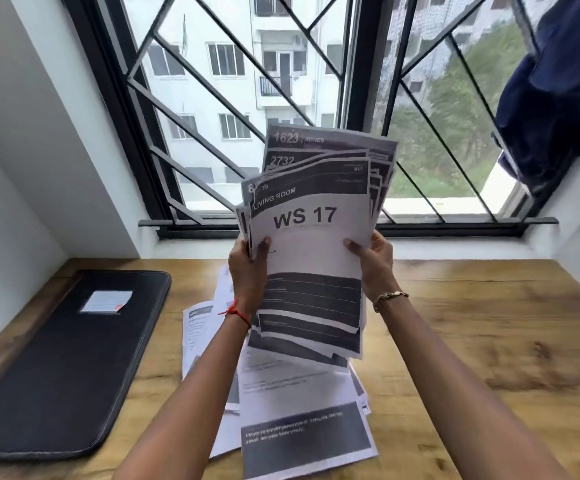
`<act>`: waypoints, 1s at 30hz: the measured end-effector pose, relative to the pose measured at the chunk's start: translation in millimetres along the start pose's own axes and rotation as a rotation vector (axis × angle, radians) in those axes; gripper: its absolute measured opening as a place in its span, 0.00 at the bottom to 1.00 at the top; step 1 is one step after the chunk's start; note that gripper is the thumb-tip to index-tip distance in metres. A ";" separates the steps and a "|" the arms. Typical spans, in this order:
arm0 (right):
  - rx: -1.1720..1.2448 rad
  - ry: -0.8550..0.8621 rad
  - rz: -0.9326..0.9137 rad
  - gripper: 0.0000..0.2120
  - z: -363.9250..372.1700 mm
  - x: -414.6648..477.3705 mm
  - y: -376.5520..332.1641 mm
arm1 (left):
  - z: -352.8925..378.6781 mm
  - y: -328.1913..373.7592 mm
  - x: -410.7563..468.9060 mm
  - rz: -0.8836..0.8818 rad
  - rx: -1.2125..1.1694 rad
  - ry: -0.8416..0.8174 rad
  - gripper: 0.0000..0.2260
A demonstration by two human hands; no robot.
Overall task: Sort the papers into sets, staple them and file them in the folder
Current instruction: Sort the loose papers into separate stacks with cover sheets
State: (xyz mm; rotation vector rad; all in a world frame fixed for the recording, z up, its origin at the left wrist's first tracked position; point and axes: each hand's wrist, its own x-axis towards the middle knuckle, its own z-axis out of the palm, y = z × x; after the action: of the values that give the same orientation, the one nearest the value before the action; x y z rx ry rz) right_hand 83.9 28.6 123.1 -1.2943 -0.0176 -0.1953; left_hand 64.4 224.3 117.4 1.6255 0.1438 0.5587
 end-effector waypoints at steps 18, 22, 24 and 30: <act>-0.265 -0.039 -0.024 0.14 -14.0 -30.1 23.3 | -15.6 -29.6 -26.8 -0.037 -0.078 -0.112 0.17; -0.260 -0.028 -0.048 0.15 -12.8 -32.7 23.7 | -13.5 -26.5 -25.5 0.022 -0.058 -0.136 0.13; -0.279 -0.011 -0.087 0.12 -10.0 -30.3 20.7 | -8.8 -19.3 -21.4 0.058 -0.017 -0.123 0.14; -0.355 0.125 -0.239 0.05 8.4 -22.4 10.1 | 11.7 2.0 -5.9 0.149 0.095 0.031 0.08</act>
State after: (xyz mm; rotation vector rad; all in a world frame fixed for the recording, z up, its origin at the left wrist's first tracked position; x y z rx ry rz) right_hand 64.3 42.2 113.0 -1.6315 -0.0322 -0.5013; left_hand 63.9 211.1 117.4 1.7300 0.0736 0.6999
